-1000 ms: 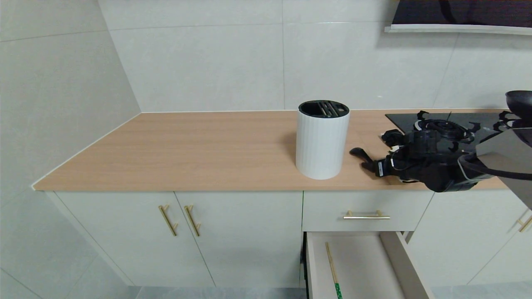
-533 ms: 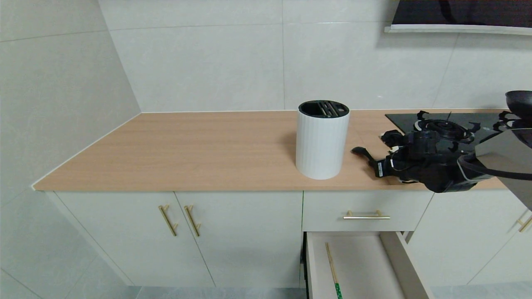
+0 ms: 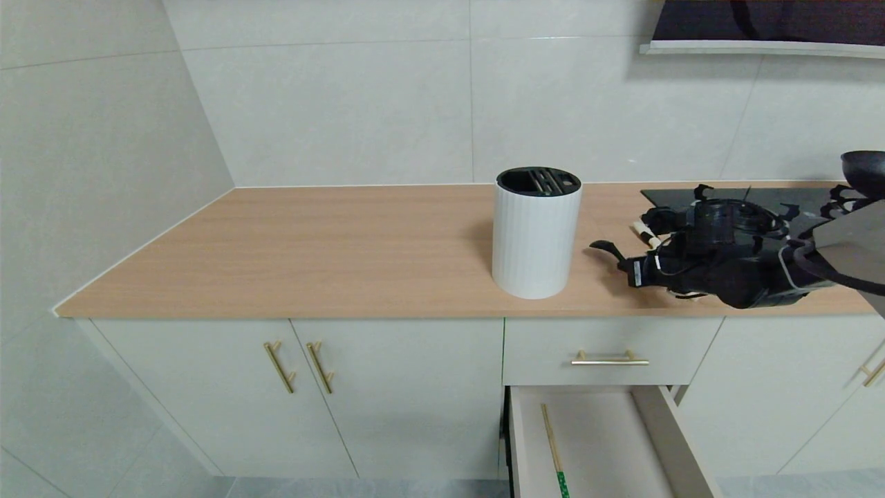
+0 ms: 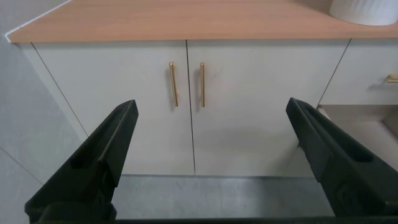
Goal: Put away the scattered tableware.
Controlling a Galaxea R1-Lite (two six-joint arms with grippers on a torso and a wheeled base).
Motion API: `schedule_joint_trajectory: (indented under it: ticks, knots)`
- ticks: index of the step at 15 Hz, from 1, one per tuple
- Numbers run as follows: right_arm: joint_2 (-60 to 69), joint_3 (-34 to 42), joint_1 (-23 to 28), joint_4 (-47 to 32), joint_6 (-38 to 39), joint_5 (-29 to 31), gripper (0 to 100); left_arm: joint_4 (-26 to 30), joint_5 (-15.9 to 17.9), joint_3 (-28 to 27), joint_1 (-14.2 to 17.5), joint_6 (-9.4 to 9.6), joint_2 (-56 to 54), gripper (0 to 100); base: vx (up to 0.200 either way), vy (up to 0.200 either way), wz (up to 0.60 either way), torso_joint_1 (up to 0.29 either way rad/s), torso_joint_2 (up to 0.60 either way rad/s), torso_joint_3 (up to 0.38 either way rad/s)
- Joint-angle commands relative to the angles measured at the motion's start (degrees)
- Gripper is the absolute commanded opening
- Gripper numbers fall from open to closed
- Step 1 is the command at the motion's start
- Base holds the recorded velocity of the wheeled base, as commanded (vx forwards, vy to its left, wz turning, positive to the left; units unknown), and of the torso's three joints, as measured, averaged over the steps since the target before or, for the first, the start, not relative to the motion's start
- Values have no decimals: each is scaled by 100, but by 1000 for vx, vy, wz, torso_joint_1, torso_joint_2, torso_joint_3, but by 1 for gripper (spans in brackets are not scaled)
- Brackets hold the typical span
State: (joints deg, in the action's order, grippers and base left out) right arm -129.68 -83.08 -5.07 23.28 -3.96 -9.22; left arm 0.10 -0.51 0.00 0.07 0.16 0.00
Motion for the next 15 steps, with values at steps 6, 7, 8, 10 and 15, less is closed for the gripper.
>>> schedule_joint_trajectory:
  ticks: [6,7,8,10,15]
  knots:
    - [1789,837,-723,-957,721,1308,0,-1,-2,0,1,2,0,100,0,0,0,0,0,0]
    - [2167,1092,-811,-1098,862,1396,0,-1,-2,0,1,2,0,100,0,0,0,0,0,0]
    - [2553,1408,-917,-1291,941,1431,0,-1,-2,0,1,2,0,100,0,0,0,0,0,0]
    - [3002,1953,-952,-1449,1293,1554,0,-1,-2,0,1,-7,0,100,0,0,0,0,0,0]
    - [3678,3157,-961,-1397,1723,1572,0,-1,-2,0,1,2,0,100,0,0,0,0,0,0]
